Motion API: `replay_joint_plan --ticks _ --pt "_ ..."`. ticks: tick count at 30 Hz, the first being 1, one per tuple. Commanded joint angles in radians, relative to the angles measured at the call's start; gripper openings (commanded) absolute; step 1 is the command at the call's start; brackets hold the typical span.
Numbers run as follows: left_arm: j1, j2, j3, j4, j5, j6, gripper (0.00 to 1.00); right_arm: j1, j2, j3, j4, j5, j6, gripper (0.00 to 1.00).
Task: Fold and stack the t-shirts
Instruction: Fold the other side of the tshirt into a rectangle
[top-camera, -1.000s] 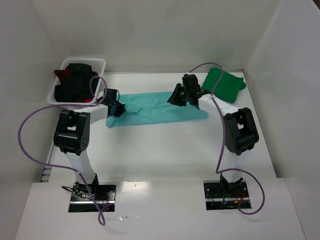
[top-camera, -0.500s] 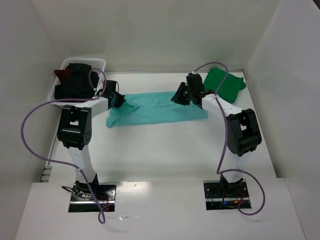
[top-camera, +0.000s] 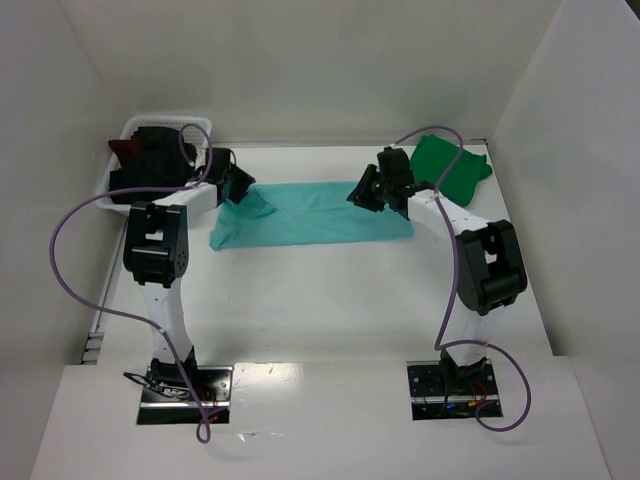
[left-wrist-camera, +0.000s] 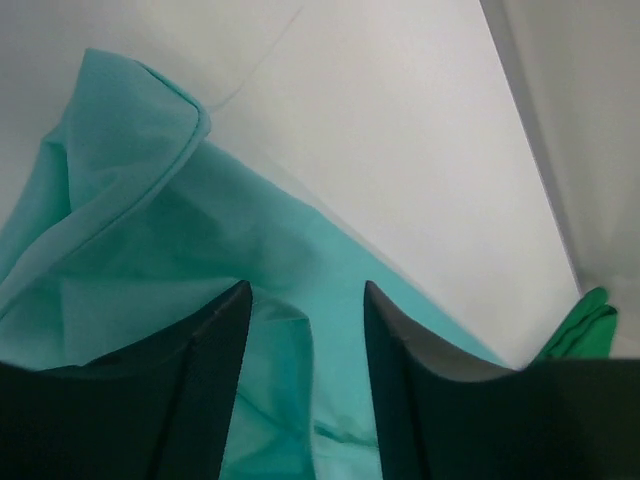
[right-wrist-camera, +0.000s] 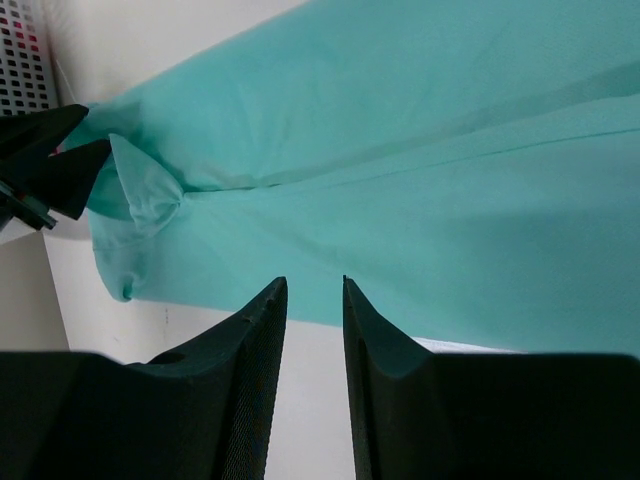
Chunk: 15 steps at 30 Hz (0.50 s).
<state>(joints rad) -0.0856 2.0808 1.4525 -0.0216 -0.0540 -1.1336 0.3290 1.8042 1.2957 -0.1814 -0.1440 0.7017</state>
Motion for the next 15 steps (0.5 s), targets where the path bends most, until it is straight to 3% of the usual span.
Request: replay_joint_plan --ticks 1,3,7,15 --pt "0.02 0.019 0.045 0.028 0.026 0.029 0.59 -0.005 -0.086 -0.022 0.045 0.034 0.01 0.35" --pt "0.02 0.019 0.074 0.028 0.046 0.056 0.74 -0.005 -0.086 -0.032 0.045 0.034 0.019 0.35" --pt "0.02 -0.039 0.074 0.018 0.046 0.104 0.87 -0.015 -0.095 -0.041 0.054 0.034 0.019 0.35" --pt "0.02 -0.261 -0.062 0.018 0.036 0.175 0.93 -0.015 -0.105 -0.059 0.072 0.014 0.019 0.35"
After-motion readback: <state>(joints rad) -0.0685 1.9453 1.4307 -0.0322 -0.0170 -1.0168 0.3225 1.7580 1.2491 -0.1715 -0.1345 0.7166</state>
